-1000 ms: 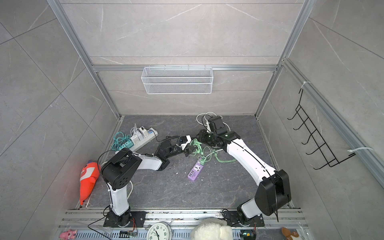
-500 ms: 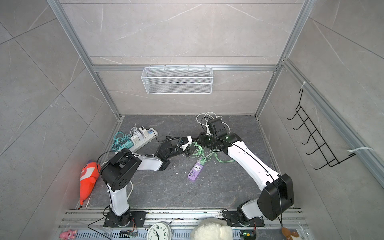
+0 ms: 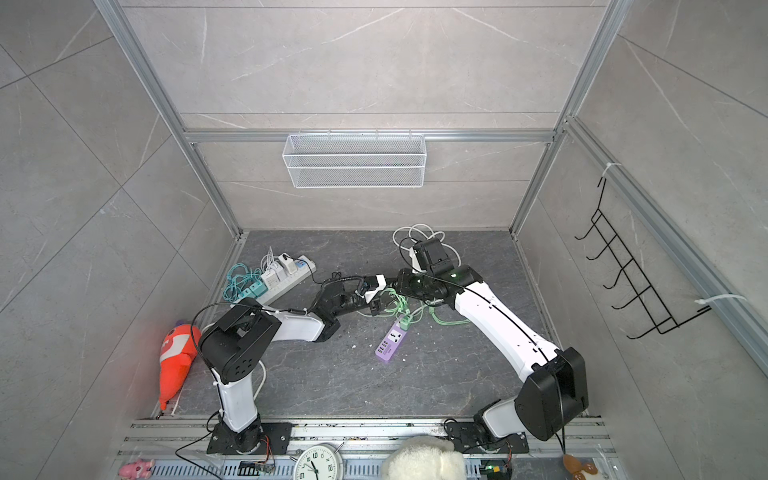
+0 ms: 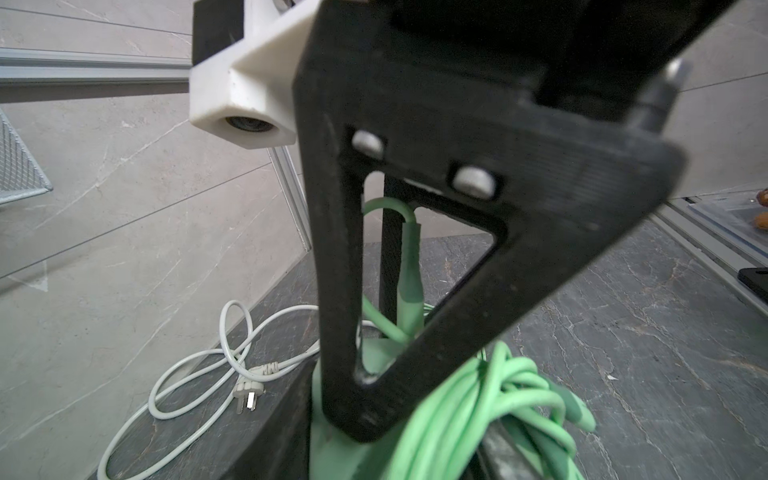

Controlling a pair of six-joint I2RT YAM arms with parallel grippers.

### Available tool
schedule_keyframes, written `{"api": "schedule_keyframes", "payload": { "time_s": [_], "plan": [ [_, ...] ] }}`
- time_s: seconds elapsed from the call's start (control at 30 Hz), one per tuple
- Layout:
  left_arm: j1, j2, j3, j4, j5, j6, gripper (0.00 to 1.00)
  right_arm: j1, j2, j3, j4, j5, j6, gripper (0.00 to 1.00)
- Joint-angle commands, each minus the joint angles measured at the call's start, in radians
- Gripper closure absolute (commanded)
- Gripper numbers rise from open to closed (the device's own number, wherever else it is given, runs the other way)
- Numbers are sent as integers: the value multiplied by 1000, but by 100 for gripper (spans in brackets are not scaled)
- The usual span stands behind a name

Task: Insert the plug
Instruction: 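Open the left gripper and draw it back while the right holds the charger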

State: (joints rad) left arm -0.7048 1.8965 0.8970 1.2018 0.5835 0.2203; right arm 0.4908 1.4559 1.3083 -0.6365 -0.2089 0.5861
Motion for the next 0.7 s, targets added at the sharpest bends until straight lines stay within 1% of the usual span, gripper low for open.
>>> {"api": "schedule_keyframes", "payload": {
  "time_s": [0.0,0.07,0.1,0.17,0.23,0.27,0.3,0.33,0.37,0.4,0.43,0.5,0.6,0.67],
  "plan": [
    [7,-61,48,79,-16,20,79,17,34,25,-87,-34,-35,60],
    [8,-56,54,76,-16,28,79,20,51,39,-89,-52,-45,62],
    [8,-55,58,72,-16,33,79,21,59,43,-89,-61,-50,66],
    [13,-54,70,54,-16,35,78,22,72,51,-89,-61,-52,76],
    [17,-56,77,51,-22,33,73,21,86,62,-89,-59,-54,85],
    [19,-58,78,50,-27,33,69,22,91,70,-92,-47,-56,89],
    [20,-61,76,49,-31,32,67,22,98,82,-94,-42,-57,91],
    [23,-63,76,45,-33,30,64,22,106,93,-94,-36,-56,92],
    [26,-68,75,34,-41,30,57,22,116,112,-101,-16,-54,93],
    [26,-74,71,18,-49,30,46,22,124,135,-108,9,-52,94],
    [28,-81,66,3,-53,37,39,20,134,155,-113,34,-51,94],
    [30,-109,39,-29,-75,69,24,20,154,212,-138,129,-48,95],
    [32,-164,-14,-62,-133,100,16,20,181,276,-115,256,-39,95],
    [32,-202,-35,-117,-171,117,14,19,207,322,-103,299,-33,95]
  ]
}}
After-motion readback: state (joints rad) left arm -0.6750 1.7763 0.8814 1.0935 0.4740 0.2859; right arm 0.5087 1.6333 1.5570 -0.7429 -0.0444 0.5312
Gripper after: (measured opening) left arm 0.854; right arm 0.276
